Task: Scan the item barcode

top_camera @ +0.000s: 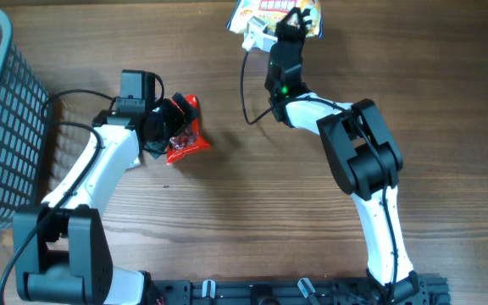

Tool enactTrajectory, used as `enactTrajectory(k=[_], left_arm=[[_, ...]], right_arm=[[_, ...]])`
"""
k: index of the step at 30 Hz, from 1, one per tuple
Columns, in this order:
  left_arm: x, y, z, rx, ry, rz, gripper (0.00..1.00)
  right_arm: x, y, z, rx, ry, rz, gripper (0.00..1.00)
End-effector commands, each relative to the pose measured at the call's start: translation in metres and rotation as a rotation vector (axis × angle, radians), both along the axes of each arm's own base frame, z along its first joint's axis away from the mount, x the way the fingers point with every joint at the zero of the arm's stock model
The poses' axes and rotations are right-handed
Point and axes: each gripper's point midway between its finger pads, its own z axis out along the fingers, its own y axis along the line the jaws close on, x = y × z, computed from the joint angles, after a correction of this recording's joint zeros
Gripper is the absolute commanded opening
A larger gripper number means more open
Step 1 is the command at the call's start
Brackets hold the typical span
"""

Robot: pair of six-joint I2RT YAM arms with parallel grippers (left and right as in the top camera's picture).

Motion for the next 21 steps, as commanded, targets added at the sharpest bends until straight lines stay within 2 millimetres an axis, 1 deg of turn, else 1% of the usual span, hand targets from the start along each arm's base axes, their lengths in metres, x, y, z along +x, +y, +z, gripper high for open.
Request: enactTrajectory(k=[1,5,8,10,13,15,16,18,20,21], left_arm=[[0.000,0.003,0.003,0.011,-0.012,-0.001,1.00],[0.000,0.003,0.003,0.011,-0.011,-0.001,1.00],[0.000,0.003,0.003,0.011,-0.011,-0.001,1.00],[0.000,0.003,0.003,0.012,-0.012,-0.001,1.00],[0.000,0.003,0.003,0.011,-0.011,-0.001,1.00],[0.000,0.003,0.003,0.011,-0.011,-0.001,1.00],[0.000,0.003,0.003,0.011,-0.011,-0.001,1.00],[0.000,0.003,0.003,0.012,-0.012,-0.001,1.00],[0.000,0.003,0.003,0.011,-0.011,-0.001,1.00],[0.000,0.003,0.003,0.011,-0.011,-0.001,1.00]], right_arm=[[0.005,-0.001,0.010,-0.038,-0.041,0.030,0.04],[0.007,-0.009,0.008,-0.033,-0.051,0.015,0.05],[0.009,-0.020,0.017,-0.027,-0.086,-0.004,0.05],[0.009,-0.030,0.025,-0.031,-0.116,-0.021,0.05],[0.010,-0.044,0.031,-0.020,-0.145,-0.050,0.05],[0.010,-0.062,0.035,-0.007,-0.162,-0.094,0.04],[0.011,-0.074,0.035,-0.004,-0.163,-0.128,0.04],[0.010,-0.107,0.033,0.017,-0.163,-0.220,0.05],[0.005,-0.147,0.031,0.069,-0.177,-0.337,0.05],[-0.001,-0.179,0.028,0.118,-0.195,-0.436,0.04]])
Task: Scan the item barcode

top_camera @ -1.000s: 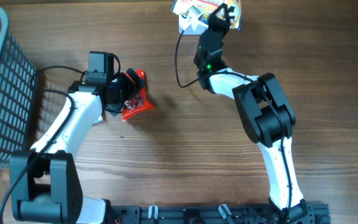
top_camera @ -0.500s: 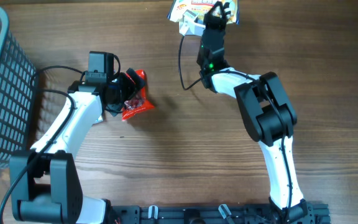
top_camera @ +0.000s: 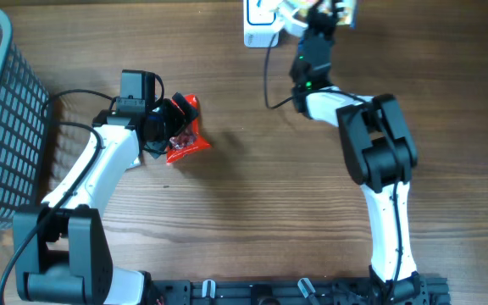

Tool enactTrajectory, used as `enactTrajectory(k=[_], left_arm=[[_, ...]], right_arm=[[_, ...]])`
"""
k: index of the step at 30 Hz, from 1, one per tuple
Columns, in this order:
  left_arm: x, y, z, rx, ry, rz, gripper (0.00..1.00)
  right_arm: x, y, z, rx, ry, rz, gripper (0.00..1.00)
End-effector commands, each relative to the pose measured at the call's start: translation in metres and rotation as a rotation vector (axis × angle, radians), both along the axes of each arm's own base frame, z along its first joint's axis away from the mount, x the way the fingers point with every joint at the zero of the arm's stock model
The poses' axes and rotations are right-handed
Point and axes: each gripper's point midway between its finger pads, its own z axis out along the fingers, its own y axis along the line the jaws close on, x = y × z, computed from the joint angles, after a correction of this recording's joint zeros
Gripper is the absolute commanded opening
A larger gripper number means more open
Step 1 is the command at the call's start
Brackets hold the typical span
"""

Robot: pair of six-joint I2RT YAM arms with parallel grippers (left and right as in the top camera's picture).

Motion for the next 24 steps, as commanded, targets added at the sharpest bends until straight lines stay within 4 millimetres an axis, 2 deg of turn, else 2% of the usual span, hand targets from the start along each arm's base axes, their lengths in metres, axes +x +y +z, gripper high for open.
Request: enactTrajectory(k=[1,2,4,6,9,12,14,19,20,23,24], left_arm=[[0.000,0.003,0.003,0.012,-0.012,-0.001,1.00],[0.000,0.003,0.003,0.011,-0.011,-0.001,1.00],[0.000,0.003,0.003,0.011,-0.011,-0.001,1.00],[0.000,0.003,0.003,0.011,-0.011,-0.001,1.00],[0.000,0.003,0.003,0.011,-0.011,-0.001,1.00],[0.000,0.003,0.003,0.011,-0.011,-0.001,1.00],[0.000,0.003,0.003,0.011,-0.011,-0.001,1.00],[0.000,0.003,0.003,0.011,-0.011,-0.001,1.00],[0.000,0.003,0.003,0.012,-0.012,-0.001,1.00],[0.000,0.003,0.003,0.012,-0.012,-0.001,1.00],[0.000,0.003,0.003,0.011,-0.012,-0.001,1.00]], right_arm=[[-0.019,-0.112,-0.007,0.178,-0.081,-0.336,0.05],[-0.030,-0.145,-0.012,0.234,-0.110,-0.444,0.04],[-0.055,-0.198,-0.021,0.315,-0.165,-0.630,0.04],[-0.076,-0.237,-0.032,0.356,-0.189,-0.773,0.04],[-0.107,-0.289,-0.055,0.349,-0.136,-0.967,0.05],[-0.135,-0.326,-0.070,0.329,-0.086,-1.105,0.04],[-0.156,-0.349,-0.073,0.329,-0.108,-1.196,0.04],[-0.174,-0.376,-0.073,0.320,-0.108,-1.265,0.04],[-0.176,-0.379,-0.073,0.321,-0.110,-1.268,0.08],[-0.172,-0.382,-0.076,0.324,-0.086,-1.242,0.35],[-0.171,-0.382,-0.079,0.319,-0.060,-1.234,0.49]])
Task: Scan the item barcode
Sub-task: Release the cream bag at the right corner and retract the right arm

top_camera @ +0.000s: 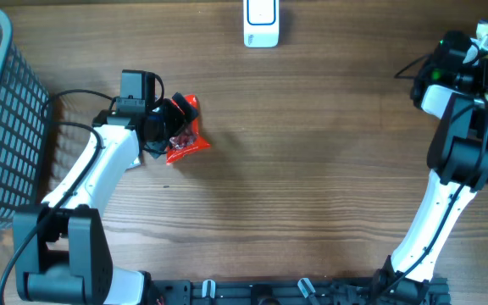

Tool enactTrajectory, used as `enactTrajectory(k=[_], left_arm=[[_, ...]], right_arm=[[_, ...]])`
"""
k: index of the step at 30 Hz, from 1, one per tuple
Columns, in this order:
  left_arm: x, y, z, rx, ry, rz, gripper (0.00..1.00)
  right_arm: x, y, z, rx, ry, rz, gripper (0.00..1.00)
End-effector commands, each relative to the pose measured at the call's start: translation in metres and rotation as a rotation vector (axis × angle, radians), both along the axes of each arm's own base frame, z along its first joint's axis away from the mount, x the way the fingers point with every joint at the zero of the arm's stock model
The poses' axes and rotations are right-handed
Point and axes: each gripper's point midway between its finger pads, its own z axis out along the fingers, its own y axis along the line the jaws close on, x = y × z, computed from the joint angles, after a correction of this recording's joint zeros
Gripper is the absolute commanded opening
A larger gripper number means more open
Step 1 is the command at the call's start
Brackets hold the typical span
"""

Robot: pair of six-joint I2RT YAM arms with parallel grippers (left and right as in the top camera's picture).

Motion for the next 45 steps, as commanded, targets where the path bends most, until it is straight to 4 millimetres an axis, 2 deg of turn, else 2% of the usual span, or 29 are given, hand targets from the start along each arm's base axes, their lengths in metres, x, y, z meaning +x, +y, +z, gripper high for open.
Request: enactTrajectory(k=[1,3,6,9,16,19,21,24,25,30,32,33,35,37,39,40,42,45], left_arm=[[0.000,0.003,0.003,0.011,-0.011,-0.001,1.00],[0.000,0.003,0.003,0.011,-0.012,-0.001,1.00],[0.000,0.003,0.003,0.012,-0.012,-0.001,1.00],[0.000,0.003,0.003,0.011,-0.012,-0.001,1.00],[0.000,0.003,0.003,0.012,-0.012,-0.001,1.00],[0.000,0.003,0.003,0.011,-0.012,-0.001,1.00],[0.000,0.003,0.003,0.011,-0.011,-0.001,1.00],[0.000,0.003,0.003,0.011,-0.011,-0.001,1.00],[0.000,0.003,0.003,0.011,-0.012,-0.001,1.00],[0.000,0.003,0.003,0.011,-0.011,-0.001,1.00],[0.000,0.003,0.003,0.011,-0.011,-0.001,1.00],[0.000,0.003,0.003,0.012,-0.012,-0.001,1.00],[0.000,0.003,0.003,0.012,-0.012,-0.001,1.00],[0.000,0.003,0.003,0.011,-0.011,-0.001,1.00],[0.000,0.003,0.003,0.011,-0.011,-0.001,1.00],[0.000,0.003,0.003,0.011,-0.011,-0.001,1.00],[0.000,0.003,0.003,0.011,-0.012,-0.001,1.00],[0.000,0.003,0.003,0.012,-0.012,-0.001,1.00]], right_arm=[[0.005,0.003,-0.008,0.016,0.009,0.024,0.60],[0.008,0.005,-0.016,0.037,0.036,0.044,0.76],[0.009,0.008,-0.034,0.091,0.090,0.079,0.85],[0.008,0.007,-0.037,0.099,0.084,0.081,0.87],[0.012,0.009,-0.027,0.109,0.083,0.106,0.89],[0.015,0.020,-0.025,0.165,0.089,0.152,0.89],[0.017,0.032,-0.031,0.257,0.088,0.207,0.89],[0.018,0.062,-0.043,0.508,0.040,0.321,0.94],[0.020,0.072,-0.038,0.587,-0.014,0.356,0.99],[0.021,0.078,0.022,0.619,-0.210,0.399,1.00],[0.023,0.099,0.038,0.734,-0.291,0.466,1.00],[0.026,0.116,0.042,0.836,-0.333,0.518,1.00],[0.033,0.168,0.051,1.113,-0.429,0.656,1.00],[0.040,0.238,0.072,1.473,-0.542,0.835,1.00],[0.039,0.286,0.091,1.752,-0.613,0.918,1.00],[0.035,0.308,0.101,1.901,-0.643,0.925,1.00],[0.025,0.338,0.104,2.119,-0.676,0.809,1.00],[0.013,0.364,0.086,2.214,-0.648,0.634,1.00]])
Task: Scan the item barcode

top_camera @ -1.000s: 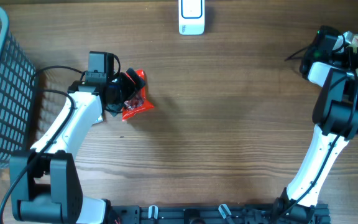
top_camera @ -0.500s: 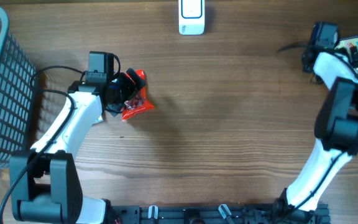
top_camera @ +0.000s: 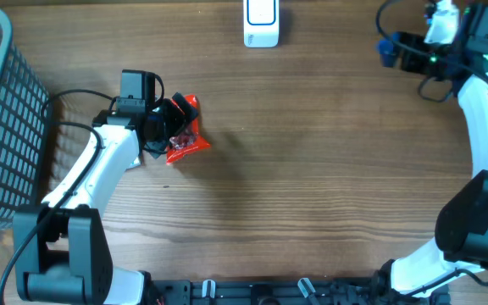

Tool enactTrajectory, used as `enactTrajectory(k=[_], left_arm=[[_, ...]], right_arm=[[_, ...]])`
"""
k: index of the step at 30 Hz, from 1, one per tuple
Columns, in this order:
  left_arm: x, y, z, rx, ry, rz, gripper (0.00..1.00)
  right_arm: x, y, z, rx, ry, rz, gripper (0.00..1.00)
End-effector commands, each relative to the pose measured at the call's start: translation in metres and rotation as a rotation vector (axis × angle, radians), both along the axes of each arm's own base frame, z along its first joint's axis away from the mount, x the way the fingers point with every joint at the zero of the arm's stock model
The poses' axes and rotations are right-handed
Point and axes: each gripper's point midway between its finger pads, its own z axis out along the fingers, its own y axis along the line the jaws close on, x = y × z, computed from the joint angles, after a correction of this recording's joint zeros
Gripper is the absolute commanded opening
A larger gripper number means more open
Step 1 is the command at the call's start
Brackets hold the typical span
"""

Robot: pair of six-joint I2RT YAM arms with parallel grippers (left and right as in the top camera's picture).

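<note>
A white barcode scanner (top_camera: pixel 261 24) lies at the table's far edge, near the middle. A red snack packet (top_camera: pixel 186 141) lies left of centre. My left gripper (top_camera: pixel 173 125) rests down on the packet's left part and looks shut on it, though its fingertips are partly hidden. At the far right, my right gripper (top_camera: pixel 391 48) points left toward the scanner. Its fingers stand apart with nothing between them. The yellow and white packet is out of view.
A grey wire basket stands along the left edge. Black cables trail from both arms, one beside the basket (top_camera: pixel 70 95) and one by the right wrist (top_camera: pixel 435 85). The right arm's base sits at the near right.
My right gripper was at the right edge holding the yellow and white packet. It is now empty, further left and pointing toward the scanner. The packet is gone from view. The left arm has not moved.
My right gripper first held the yellow and white packet over the scanner at the far edge. Then it held it a little to the right, then at the right edge. Now it is empty. My left gripper stayed on the red packet throughout.
</note>
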Motion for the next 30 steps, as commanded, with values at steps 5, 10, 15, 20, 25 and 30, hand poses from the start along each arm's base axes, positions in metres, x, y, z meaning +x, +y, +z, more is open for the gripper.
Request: enactTrajectory(k=[5,10,15,20,25,30], left_arm=[[0.000,0.003,0.003,0.011,-0.011,0.000,1.00],[0.000,0.003,0.003,0.011,-0.011,0.000,1.00],[0.000,0.003,0.003,0.011,-0.015,0.000,1.00],[0.003,0.002,0.004,0.010,-0.026,0.000,1.00],[-0.012,0.007,-0.005,0.036,0.043,0.006,1.00],[-0.016,0.043,-0.018,0.203,0.078,0.089,1.00]], right_arm=[[-0.046,0.114,-0.031,0.340,0.265,0.138,0.99],[-0.064,0.157,-0.054,0.264,0.339,0.175,1.00],[-0.071,0.177,-0.072,0.141,0.386,0.096,1.00],[-0.072,0.182,-0.079,0.033,0.367,0.079,1.00],[-0.072,0.182,-0.080,0.020,0.364,0.075,1.00],[-0.072,0.182,-0.080,0.021,0.363,0.075,1.00]])
